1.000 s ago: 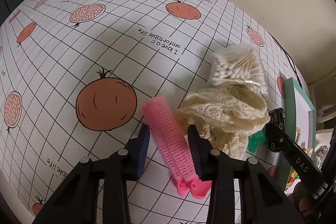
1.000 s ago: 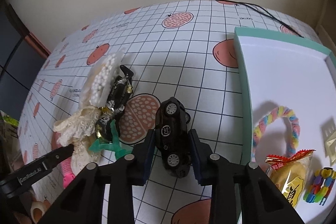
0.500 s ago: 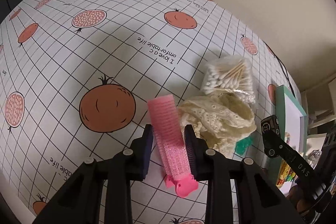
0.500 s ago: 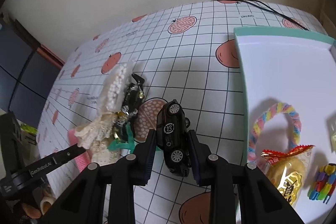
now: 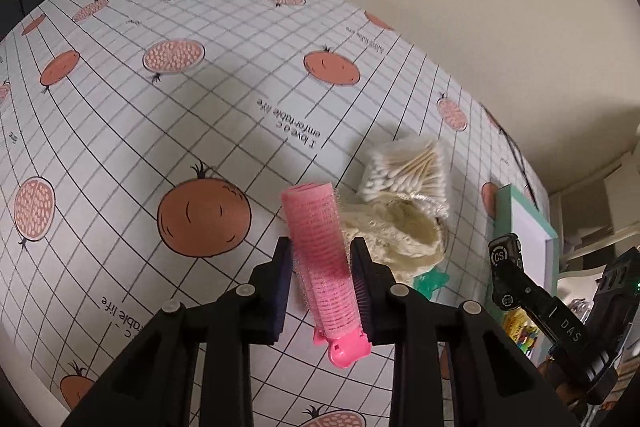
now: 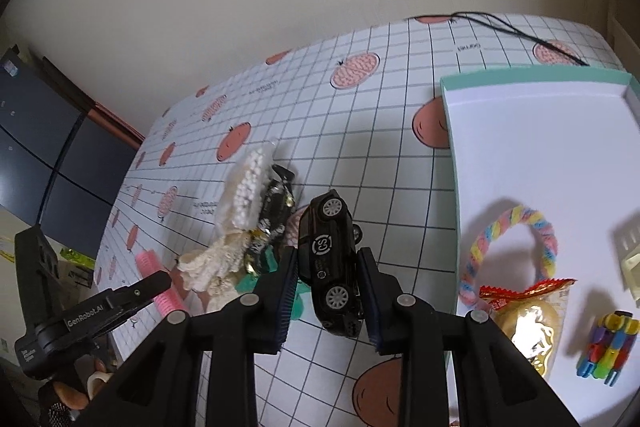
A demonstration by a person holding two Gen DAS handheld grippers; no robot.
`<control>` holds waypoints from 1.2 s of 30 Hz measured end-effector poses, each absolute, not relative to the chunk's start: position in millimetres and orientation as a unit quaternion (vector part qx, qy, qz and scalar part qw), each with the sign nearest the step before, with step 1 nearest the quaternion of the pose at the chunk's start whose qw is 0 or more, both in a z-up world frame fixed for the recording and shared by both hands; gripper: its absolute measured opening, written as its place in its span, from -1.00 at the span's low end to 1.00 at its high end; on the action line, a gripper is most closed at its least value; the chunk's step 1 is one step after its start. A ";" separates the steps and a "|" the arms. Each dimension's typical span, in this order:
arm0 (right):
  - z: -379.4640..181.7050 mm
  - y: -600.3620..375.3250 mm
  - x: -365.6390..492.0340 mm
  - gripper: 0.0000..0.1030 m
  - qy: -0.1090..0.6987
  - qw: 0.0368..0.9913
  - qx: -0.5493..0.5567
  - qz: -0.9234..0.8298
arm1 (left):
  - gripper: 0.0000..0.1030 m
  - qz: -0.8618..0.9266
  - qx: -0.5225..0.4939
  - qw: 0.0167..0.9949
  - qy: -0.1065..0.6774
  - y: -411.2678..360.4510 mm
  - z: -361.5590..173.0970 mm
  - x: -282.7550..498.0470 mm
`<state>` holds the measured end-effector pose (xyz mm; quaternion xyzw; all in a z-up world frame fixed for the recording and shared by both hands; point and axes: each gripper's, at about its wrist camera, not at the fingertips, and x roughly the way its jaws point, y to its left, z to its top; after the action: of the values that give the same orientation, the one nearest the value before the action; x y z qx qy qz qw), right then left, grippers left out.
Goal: Organize objects
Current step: 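Lift and carry the pink roller and black car over the tray with both grippers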
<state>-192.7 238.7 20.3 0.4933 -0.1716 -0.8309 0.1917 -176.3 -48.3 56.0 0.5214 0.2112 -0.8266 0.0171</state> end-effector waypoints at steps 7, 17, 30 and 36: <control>20.2 237.0 -192.9 -0.39 -0.167 0.196 0.492 -0.832 | -0.41 -0.843 0.495 0.019 0.210 -54.8 74.9 -172.3; 25.0 251.1 -191.9 -0.39 -0.171 0.196 0.484 -0.836 | -0.41 -0.850 0.468 0.027 0.242 -69.3 88.9 -173.2; 42.4 294.7 -190.8 -0.39 -0.202 0.174 0.452 -0.852 | -0.41 -0.875 0.442 -0.014 0.194 -21.5 120.8 -184.7; 48.9 311.0 -190.3 -0.39 -0.207 0.163 0.435 -0.861 | -0.41 -0.877 0.440 -0.048 0.189 27.8 129.1 -203.3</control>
<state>-190.3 311.0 48.9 0.4354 -0.2075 -0.8607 0.1629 -203.3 27.8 129.1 0.4399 0.1887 -0.8767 -0.0482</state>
